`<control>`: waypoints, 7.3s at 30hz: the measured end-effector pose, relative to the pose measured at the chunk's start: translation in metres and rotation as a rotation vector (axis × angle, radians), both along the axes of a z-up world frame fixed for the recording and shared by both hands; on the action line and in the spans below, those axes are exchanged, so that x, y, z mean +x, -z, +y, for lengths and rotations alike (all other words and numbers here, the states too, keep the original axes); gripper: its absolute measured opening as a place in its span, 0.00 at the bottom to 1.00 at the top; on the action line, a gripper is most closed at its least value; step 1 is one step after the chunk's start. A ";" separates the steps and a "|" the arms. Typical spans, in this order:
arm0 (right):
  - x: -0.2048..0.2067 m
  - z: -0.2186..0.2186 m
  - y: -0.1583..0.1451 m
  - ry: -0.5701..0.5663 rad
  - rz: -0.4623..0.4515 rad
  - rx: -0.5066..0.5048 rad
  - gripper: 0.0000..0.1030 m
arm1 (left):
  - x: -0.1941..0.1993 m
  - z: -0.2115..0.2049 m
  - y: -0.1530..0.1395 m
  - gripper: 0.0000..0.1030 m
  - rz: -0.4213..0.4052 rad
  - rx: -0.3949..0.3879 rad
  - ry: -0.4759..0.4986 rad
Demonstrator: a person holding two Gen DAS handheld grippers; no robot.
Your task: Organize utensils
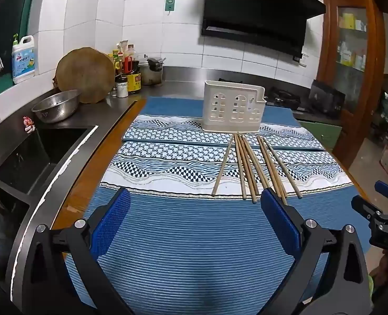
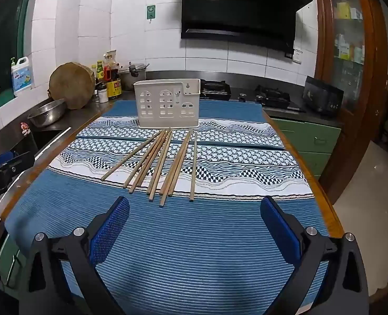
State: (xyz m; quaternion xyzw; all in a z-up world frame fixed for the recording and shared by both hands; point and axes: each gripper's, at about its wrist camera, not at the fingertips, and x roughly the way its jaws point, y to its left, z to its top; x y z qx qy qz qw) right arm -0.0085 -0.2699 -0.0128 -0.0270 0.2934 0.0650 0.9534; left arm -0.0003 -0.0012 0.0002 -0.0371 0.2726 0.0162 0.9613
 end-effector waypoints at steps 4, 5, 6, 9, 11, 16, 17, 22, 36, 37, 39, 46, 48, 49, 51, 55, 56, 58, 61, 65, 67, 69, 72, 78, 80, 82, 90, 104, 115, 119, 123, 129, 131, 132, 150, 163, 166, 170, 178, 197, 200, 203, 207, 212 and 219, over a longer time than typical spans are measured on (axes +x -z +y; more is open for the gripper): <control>-0.001 0.000 0.000 -0.003 -0.010 0.008 0.94 | -0.001 -0.004 0.000 0.95 0.001 0.014 -0.003; 0.000 0.001 0.000 -0.005 -0.005 0.006 0.94 | -0.001 -0.007 0.000 0.95 0.001 0.019 -0.004; 0.001 0.001 0.000 -0.007 -0.006 0.005 0.94 | -0.001 -0.009 0.000 0.95 0.000 0.024 -0.004; -0.002 0.002 0.001 -0.006 -0.006 0.006 0.94 | -0.003 -0.020 0.000 0.95 -0.001 0.043 -0.008; -0.003 0.001 0.001 -0.006 -0.009 0.007 0.94 | -0.001 -0.013 0.007 0.95 -0.006 0.001 0.004; -0.001 0.000 0.000 -0.006 -0.007 0.012 0.94 | -0.002 -0.003 -0.001 0.95 -0.002 -0.002 0.003; -0.001 0.000 -0.001 -0.007 -0.007 0.012 0.94 | -0.002 -0.004 -0.001 0.95 -0.001 -0.001 0.003; -0.001 0.001 -0.001 -0.007 -0.006 0.011 0.94 | -0.001 -0.003 -0.001 0.95 0.003 0.001 -0.001; 0.000 0.007 0.000 -0.016 -0.006 0.007 0.94 | 0.001 0.000 -0.005 0.95 -0.008 0.006 0.000; 0.000 0.008 0.000 -0.015 -0.005 0.004 0.94 | 0.000 0.000 -0.004 0.95 -0.008 0.007 0.000; 0.000 0.007 0.001 -0.015 -0.004 0.006 0.94 | 0.000 -0.001 -0.005 0.95 -0.007 0.006 -0.003; 0.001 0.007 0.002 -0.013 0.001 0.006 0.94 | 0.002 0.001 -0.004 0.95 -0.005 0.004 -0.008; 0.002 0.008 0.003 -0.014 0.005 0.005 0.94 | 0.001 -0.001 -0.003 0.95 -0.005 0.003 -0.007; 0.002 0.008 0.003 -0.015 0.006 0.004 0.94 | 0.001 0.000 -0.003 0.95 -0.004 0.004 -0.007; 0.003 0.008 0.004 -0.015 0.009 0.005 0.94 | 0.002 -0.001 -0.002 0.95 -0.002 0.004 -0.007; 0.004 0.009 0.004 -0.017 0.010 0.004 0.94 | 0.003 0.001 -0.001 0.95 -0.002 -0.002 -0.013; 0.004 0.009 0.004 -0.017 0.009 0.004 0.94 | 0.004 0.002 -0.001 0.95 -0.002 -0.002 -0.015; 0.005 0.008 0.004 -0.016 0.009 0.006 0.94 | 0.005 0.003 -0.001 0.95 -0.001 -0.003 -0.017; 0.008 0.007 0.006 -0.015 0.014 0.008 0.94 | 0.005 0.002 -0.001 0.95 -0.003 0.000 -0.018; 0.010 0.007 0.008 -0.014 0.018 0.008 0.94 | 0.006 0.001 0.000 0.95 -0.004 0.001 -0.016; 0.010 0.006 0.008 -0.013 0.018 0.009 0.94 | 0.006 0.001 0.000 0.95 -0.005 0.002 -0.016; 0.012 0.006 0.008 -0.013 0.019 0.011 0.94 | 0.008 0.000 0.000 0.95 -0.003 0.003 -0.015; 0.015 0.006 0.009 -0.012 0.020 0.012 0.94 | 0.012 -0.001 0.000 0.95 -0.003 0.003 -0.009; 0.023 0.006 0.014 -0.021 0.031 0.016 0.94 | 0.021 -0.003 0.003 0.95 -0.003 -0.002 -0.005; 0.027 0.007 0.017 -0.021 0.036 0.010 0.94 | 0.025 -0.002 0.005 0.94 0.002 -0.010 -0.004; 0.032 0.006 0.020 -0.025 0.044 0.014 0.94 | 0.029 -0.001 0.008 0.94 0.006 -0.012 -0.006; 0.052 0.003 0.039 -0.028 0.089 0.023 0.93 | 0.049 0.000 0.019 0.94 0.031 0.001 0.008; 0.102 -0.001 0.068 -0.041 0.205 0.071 0.66 | 0.102 -0.012 0.044 0.69 0.111 0.021 0.094; 0.130 0.015 0.083 -0.064 0.260 0.065 0.38 | 0.136 -0.021 0.075 0.69 0.209 0.010 0.193; 0.137 0.016 0.087 -0.068 0.268 0.064 0.32 | 0.149 -0.023 0.081 0.51 0.223 -0.008 0.240; 0.143 0.017 0.091 -0.072 0.283 0.066 0.24 | 0.157 -0.029 0.086 0.40 0.239 0.010 0.278; 0.147 0.017 0.094 -0.071 0.284 0.052 0.13 | 0.167 -0.030 0.099 0.15 0.293 -0.032 0.306; 0.149 0.017 0.094 -0.068 0.282 0.047 0.07 | 0.170 -0.030 0.103 0.14 0.302 -0.030 0.302; 0.149 0.017 0.094 -0.069 0.283 0.046 0.07 | 0.171 -0.030 0.103 0.14 0.305 -0.028 0.299; 0.160 0.017 0.100 -0.064 0.300 0.063 0.08 | 0.183 -0.038 0.109 0.11 0.323 0.038 0.282; 0.165 0.013 0.096 -0.054 0.300 0.087 0.07 | 0.189 -0.032 0.105 0.05 0.333 -0.013 0.284; 0.156 0.008 0.083 -0.053 0.265 0.088 0.07 | 0.184 -0.031 0.099 0.05 0.317 -0.010 0.282; 0.143 0.004 0.054 -0.057 0.186 0.079 0.07 | 0.174 -0.031 0.082 0.05 0.269 -0.020 0.288; 0.140 -0.007 -0.005 -0.089 0.063 0.084 0.07 | 0.161 -0.023 0.043 0.05 0.143 -0.042 0.282; 0.221 0.000 -0.133 -0.183 -0.033 0.019 0.07 | 0.197 -0.005 -0.016 0.05 0.066 -0.046 0.288; 0.234 0.004 -0.159 -0.176 -0.073 -0.005 0.07 | 0.206 -0.006 -0.025 0.05 0.061 -0.035 0.292; 0.251 0.008 -0.182 -0.172 -0.100 -0.001 0.07 | 0.214 -0.004 -0.036 0.05 0.054 -0.027 0.296; 0.273 0.018 -0.204 -0.161 -0.146 -0.008 0.07 | 0.221 -0.001 -0.051 0.05 0.046 -0.030 0.303; 0.306 0.031 -0.211 -0.150 -0.147 0.003 0.07 | 0.227 0.002 -0.083 0.05 0.001 -0.018 0.311; 0.345 0.044 -0.179 -0.139 -0.076 -0.023 0.07 | 0.235 0.000 -0.150 0.05 -0.140 -0.024 0.319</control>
